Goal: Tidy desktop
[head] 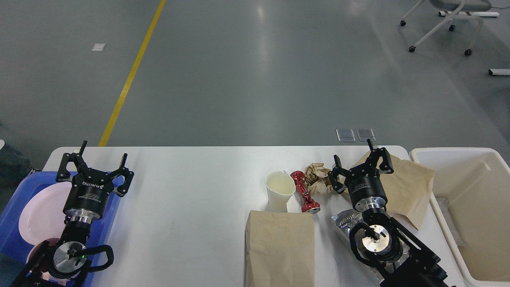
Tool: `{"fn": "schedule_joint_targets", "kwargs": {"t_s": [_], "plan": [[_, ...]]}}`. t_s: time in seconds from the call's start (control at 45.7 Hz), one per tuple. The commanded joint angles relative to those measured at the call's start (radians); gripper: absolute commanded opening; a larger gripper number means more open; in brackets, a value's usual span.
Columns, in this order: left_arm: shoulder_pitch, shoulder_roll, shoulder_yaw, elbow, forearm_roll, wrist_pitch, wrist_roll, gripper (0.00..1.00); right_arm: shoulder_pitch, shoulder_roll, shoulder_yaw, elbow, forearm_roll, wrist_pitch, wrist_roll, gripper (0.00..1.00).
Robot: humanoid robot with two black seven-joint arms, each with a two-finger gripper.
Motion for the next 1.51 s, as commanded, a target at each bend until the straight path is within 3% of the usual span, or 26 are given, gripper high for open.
{"fn": "schedule_joint_targets", "kwargs": {"t_s": [0.0,1.093,1.487], "plan": [[0.001,-0.001,-0.001,0.002,0.000,-0.006,-0.002,0.96,-0.002,0.000,0.000,0.002,0.000,0.000,0.000,1.00],[0.003,-0.001,-0.001,0.002,0.000,-0.011,-0.004,0.96,0.000,-0.002,-0.005,0.003,-0.002,0.002,0.006,1.00],[0.003,-0.001,-0.001,0.002,0.000,-0.011,-0.004,0.96,0.074,-0.063,0.143,0.028,0.043,0.000,0.000,1.00]]}}
